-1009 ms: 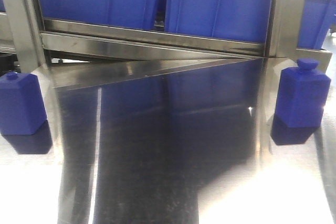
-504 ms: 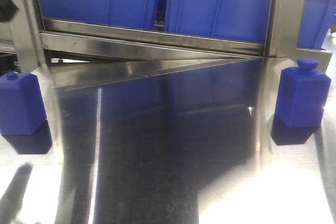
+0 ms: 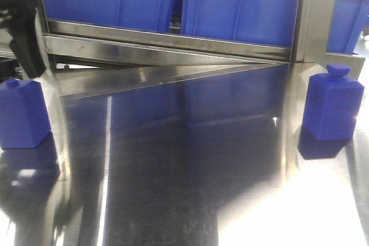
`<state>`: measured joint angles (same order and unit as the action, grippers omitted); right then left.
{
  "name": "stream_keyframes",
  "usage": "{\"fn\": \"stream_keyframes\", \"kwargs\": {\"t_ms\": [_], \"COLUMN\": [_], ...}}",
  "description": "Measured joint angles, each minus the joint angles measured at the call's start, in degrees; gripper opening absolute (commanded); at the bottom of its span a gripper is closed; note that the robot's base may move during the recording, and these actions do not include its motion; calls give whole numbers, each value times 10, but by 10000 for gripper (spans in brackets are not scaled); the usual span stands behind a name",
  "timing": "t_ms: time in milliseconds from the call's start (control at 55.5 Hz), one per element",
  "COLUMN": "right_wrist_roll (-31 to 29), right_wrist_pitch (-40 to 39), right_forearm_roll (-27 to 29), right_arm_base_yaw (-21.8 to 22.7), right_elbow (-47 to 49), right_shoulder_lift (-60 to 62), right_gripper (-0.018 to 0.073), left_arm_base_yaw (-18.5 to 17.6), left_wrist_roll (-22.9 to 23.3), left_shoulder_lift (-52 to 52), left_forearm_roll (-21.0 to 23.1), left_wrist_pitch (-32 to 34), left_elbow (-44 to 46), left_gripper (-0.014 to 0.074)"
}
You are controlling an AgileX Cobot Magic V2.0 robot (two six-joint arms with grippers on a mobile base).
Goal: Pick and sort blue part to right shelf
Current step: 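Reach the left gripper down and grasp the blue nozzled part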
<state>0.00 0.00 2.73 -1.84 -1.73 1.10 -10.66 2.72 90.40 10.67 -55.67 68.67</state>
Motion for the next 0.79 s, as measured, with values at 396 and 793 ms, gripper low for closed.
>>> {"fn": "stream_keyframes", "kwargs": {"t_ms": [396, 793], "right_wrist_roll": [0, 0], "right_wrist_pitch": [0, 0], "right_forearm_roll": [0, 0], "right_arm_base_yaw": [0, 0], "right_elbow": [0, 0], "right_shoulder_lift": [0, 0], "right_gripper": [58, 58], "left_arm_base_yaw": [-28, -41], "left_wrist_roll": [7, 8], "left_shoulder_lift": [67, 93], "left_forearm_roll": [6, -6], "left_wrist_pitch": [-12, -6], "left_elbow": [0, 0], "left_gripper": [661, 503]}}
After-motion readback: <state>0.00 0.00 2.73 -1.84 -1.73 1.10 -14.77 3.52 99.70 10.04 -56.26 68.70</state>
